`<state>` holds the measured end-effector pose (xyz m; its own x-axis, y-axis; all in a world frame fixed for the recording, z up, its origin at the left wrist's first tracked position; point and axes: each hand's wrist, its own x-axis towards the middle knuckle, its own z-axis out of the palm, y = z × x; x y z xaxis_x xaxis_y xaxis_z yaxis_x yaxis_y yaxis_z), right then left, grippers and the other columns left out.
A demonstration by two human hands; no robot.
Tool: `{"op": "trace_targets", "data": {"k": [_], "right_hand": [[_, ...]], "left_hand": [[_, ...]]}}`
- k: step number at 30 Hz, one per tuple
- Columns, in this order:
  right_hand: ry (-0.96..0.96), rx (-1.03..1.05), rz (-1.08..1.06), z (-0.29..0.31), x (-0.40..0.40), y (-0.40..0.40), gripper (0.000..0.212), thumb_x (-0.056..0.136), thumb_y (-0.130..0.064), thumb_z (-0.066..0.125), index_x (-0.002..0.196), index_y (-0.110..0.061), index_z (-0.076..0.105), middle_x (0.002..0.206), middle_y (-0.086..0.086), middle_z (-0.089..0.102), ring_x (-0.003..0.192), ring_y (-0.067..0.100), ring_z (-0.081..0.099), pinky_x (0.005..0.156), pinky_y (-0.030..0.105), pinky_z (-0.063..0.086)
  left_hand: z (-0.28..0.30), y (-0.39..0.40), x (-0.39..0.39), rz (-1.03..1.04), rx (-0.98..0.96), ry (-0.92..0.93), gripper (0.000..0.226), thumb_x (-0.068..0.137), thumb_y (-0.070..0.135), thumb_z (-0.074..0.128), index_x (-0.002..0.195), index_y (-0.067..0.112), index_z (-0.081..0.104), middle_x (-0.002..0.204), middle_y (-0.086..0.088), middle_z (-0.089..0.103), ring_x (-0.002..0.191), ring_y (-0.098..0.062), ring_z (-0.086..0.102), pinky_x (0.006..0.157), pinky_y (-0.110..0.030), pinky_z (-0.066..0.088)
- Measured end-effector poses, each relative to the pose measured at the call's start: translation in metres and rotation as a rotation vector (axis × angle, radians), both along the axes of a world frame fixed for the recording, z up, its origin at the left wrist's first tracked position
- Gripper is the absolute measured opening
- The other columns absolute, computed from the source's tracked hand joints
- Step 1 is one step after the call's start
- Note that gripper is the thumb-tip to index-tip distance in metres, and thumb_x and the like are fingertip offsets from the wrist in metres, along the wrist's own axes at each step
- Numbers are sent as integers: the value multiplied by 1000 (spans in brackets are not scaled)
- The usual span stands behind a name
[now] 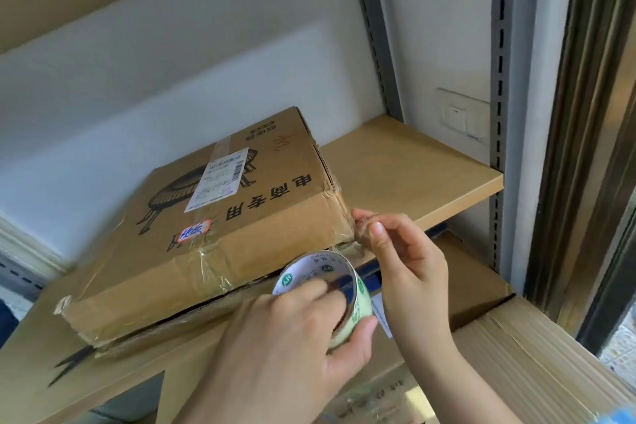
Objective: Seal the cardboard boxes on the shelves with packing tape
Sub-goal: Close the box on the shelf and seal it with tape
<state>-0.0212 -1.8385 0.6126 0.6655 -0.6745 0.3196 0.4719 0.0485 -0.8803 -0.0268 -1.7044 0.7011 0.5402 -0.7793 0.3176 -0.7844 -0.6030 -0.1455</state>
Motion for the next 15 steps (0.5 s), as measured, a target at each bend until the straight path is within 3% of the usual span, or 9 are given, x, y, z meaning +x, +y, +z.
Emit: {"op": "trace_targets", "data": {"k": [3,6,9,15], "right_hand": [[-2,29,-10,0,5,2,19,98,-11,55,85,-12,69,98,-4,75,93,16,70,77,29,56],[-4,59,-24,3,10,0,19,98,-10,56,84,-11,69,96,-4,75,91,14,69,76,26,54],[1,27,-53,4,12,-1,18,99,-13,57,87,-15,70,95,-6,74,89,15,68,76,28,55],[65,-24,-138,8,25,-5,19,98,-16,59,82,-20,68,77,-7,68,73,12,63,67,29,52]], "left_hand": [[-6,0,8,51,9,90,29,81,61,47,75,33,42,68,14,48,46,-6,49,35,-18,35],[-8,-3,11,83,-55,160,28,80,62,45,95,38,43,85,17,54,62,-7,59,47,-30,51],[-8,-4,11,76,-131,192,32,77,64,40,101,42,38,96,18,49,76,-7,57,58,-31,51],[-3,-15,14,98,-193,188,31,76,65,38,98,43,37,97,17,45,80,-9,50,58,-29,46]]}}
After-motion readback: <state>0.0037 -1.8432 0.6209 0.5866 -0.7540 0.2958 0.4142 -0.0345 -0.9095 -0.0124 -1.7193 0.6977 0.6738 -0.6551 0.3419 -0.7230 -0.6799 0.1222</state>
